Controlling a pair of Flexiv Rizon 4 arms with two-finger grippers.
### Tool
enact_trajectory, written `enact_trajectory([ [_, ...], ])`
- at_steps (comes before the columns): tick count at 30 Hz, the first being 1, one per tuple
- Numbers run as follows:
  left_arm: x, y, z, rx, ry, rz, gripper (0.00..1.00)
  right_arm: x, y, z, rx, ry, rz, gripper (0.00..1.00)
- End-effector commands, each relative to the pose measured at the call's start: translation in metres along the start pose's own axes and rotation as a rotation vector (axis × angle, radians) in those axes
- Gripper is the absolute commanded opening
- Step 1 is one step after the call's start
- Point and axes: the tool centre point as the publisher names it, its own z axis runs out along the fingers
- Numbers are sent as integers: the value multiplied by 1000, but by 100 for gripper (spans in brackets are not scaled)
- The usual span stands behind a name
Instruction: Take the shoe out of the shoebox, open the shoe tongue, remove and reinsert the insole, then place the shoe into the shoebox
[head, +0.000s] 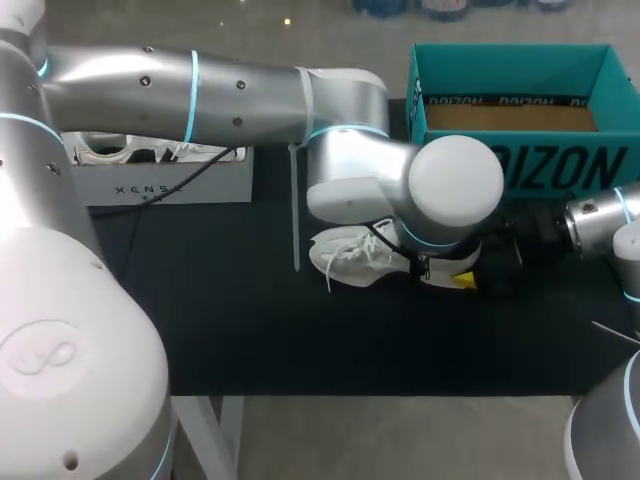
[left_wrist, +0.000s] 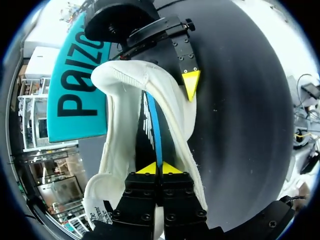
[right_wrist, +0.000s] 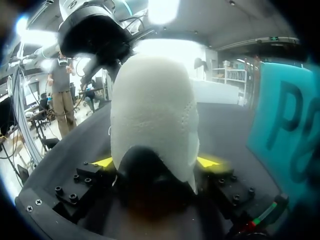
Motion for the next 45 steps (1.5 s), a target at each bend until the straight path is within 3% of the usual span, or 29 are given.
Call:
enact_trajectory([
  [1,3,9,-18,10,-15,-14,0,0,-7,6,2,-1,1,0],
  [13,-3,23,-42,44,-45,-116,0,0,-7,6,2,-1,1,0],
  [25,-1,24,-57,88,-67,-155,0,0,-7,6,2,-1,1,0],
  [45,1,-6,-56,142,-59,-165,0,0,-7,6,2,-1,1,0],
])
